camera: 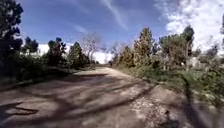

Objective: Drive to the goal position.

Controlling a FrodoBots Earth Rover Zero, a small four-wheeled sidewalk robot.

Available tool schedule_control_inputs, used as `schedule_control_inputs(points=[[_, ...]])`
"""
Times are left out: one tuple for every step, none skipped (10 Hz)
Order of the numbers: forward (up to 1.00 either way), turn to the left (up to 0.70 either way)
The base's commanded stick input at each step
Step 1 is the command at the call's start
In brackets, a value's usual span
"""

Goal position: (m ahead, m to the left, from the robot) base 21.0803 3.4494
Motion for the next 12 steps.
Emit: schedule_control_inputs(points=[[1.0, 0.0], [1.0, 0.0], [1.0, 0.0], [1.0, 0.0], [1.0, 0.0], [1.0, 0.0], [1.0, 0.0], [1.0, 0.0], [1.0, 0.0], [1.0, 0.0], [1.0, 0.0], [1.0, 0.0]])
